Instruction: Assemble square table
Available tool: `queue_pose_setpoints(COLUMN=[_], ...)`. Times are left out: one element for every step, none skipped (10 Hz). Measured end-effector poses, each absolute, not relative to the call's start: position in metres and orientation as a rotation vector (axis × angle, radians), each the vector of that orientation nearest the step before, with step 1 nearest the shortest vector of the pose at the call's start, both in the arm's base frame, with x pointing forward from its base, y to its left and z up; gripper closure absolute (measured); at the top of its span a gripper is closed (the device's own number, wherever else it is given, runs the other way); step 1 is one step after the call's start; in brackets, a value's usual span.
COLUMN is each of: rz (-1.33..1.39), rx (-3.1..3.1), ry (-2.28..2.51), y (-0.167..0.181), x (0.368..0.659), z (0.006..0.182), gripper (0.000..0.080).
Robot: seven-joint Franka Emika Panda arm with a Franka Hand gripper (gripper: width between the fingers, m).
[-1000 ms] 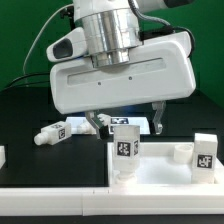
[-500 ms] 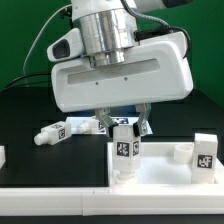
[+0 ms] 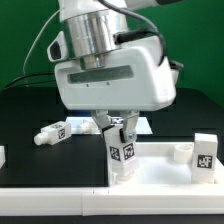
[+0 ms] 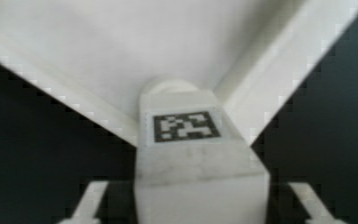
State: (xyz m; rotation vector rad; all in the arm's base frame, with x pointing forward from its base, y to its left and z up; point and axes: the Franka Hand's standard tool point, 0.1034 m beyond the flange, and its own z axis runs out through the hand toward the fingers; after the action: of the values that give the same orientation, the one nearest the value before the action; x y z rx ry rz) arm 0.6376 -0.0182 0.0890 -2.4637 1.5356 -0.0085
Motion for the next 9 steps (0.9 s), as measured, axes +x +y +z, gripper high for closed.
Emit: queue_pose_setpoints(rz=[0.016, 0.026, 0.039, 0.053, 0.082, 0.098, 0.107, 0.108, 0.105], rx=[-2.326, -2.228, -2.098, -2.006, -1.861, -1.792, -1.762, -1.778, -1.803], ry=[1.732, 1.858, 2.005, 2.096, 2.221, 2.279, 2.305, 2.293, 2.273], y=[-0.02, -0.02, -0.019, -0.017, -0.011, -0.004, 0.002, 0.007, 0.007], x=[0.637, 0.637, 0.636, 0.636, 0.636, 0.636, 0.636, 0.636, 0.636], z=[0.088, 0.088, 0.088, 0.088, 0.089, 0.089, 0.089, 0.088, 0.088], gripper=[0.0504, 0.0504, 0.0504, 0.0504, 0.0504, 0.0504, 0.0504, 0.0504, 0.0506])
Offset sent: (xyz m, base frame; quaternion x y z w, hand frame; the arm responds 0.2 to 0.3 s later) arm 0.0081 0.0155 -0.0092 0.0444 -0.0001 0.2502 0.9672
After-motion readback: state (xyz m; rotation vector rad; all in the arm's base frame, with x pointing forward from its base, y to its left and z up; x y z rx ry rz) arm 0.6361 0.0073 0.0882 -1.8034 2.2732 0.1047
